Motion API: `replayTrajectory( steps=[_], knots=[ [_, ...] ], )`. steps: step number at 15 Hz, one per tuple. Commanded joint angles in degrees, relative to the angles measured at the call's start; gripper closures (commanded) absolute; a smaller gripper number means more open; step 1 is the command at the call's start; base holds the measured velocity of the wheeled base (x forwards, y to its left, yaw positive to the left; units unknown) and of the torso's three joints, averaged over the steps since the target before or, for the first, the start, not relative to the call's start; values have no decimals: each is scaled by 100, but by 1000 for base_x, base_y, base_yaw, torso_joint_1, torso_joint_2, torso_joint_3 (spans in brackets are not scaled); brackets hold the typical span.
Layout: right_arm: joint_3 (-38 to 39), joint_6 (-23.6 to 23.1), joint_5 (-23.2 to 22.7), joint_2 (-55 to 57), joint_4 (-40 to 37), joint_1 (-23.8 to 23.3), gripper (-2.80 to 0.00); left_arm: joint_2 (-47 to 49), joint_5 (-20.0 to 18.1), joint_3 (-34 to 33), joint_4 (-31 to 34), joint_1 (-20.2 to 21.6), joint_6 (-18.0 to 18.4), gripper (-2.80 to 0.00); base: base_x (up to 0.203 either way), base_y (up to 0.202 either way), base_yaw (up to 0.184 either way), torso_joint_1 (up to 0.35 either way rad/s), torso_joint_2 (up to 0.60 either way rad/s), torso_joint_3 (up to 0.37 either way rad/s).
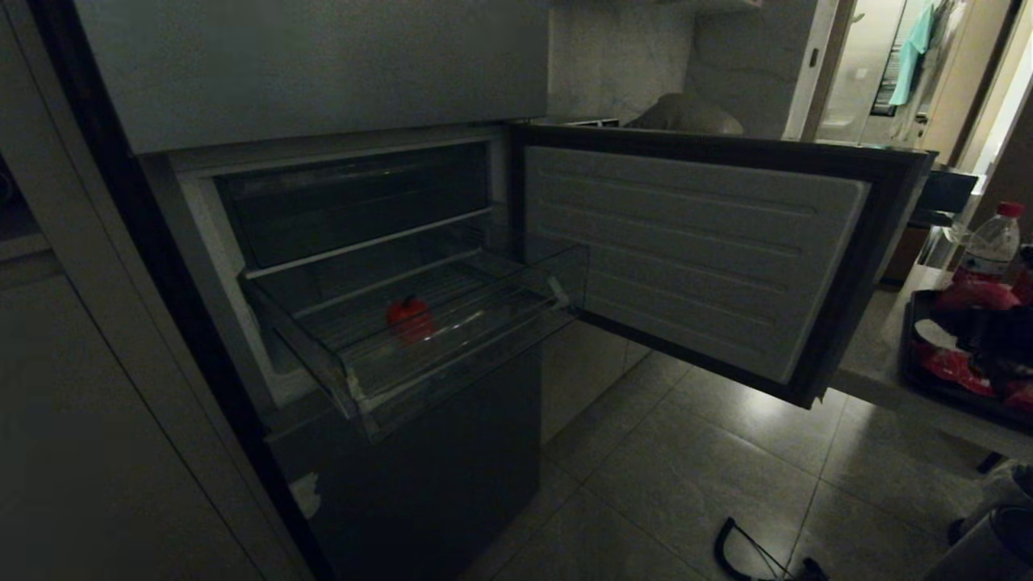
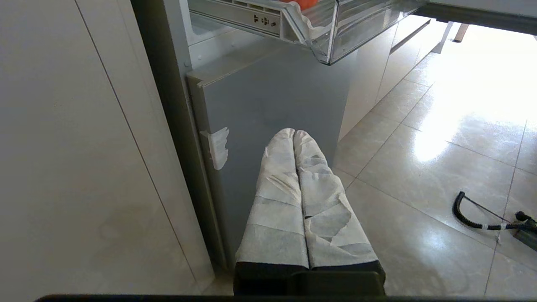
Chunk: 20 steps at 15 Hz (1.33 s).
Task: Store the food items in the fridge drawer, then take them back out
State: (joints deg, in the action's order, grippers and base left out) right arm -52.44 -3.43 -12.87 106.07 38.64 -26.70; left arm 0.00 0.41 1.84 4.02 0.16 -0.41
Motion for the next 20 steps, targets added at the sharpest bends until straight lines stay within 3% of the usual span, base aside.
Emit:
replayTrajectory(
  steps=[1, 7, 9, 13, 16, 20],
  knots=[
    [1574, -12, 34, -1830, 172, 191, 0, 9, 2, 0, 2, 2, -2, 0, 0, 0, 0, 0, 0, 0],
    [4473, -191, 54, -4968, 258, 337, 0, 9, 2, 0, 2, 2, -2, 0, 0, 0, 0, 0, 0, 0],
    [5015, -386, -145, -5915, -161, 353, 0, 9, 2, 0, 2, 2, -2, 0, 0, 0, 0, 0, 0, 0],
    [5159, -735, -585, -7775, -2619, 567, 0, 9, 2, 0, 2, 2, -2, 0, 0, 0, 0, 0, 0, 0],
    [5213, -533, 137, -8318, -3060, 1825, 0, 9, 2, 0, 2, 2, -2, 0, 0, 0, 0, 0, 0, 0],
    [5064, -417, 821, -10386, -4062, 2426, 0, 9, 2, 0, 2, 2, -2, 0, 0, 0, 0, 0, 0, 0]
  ],
)
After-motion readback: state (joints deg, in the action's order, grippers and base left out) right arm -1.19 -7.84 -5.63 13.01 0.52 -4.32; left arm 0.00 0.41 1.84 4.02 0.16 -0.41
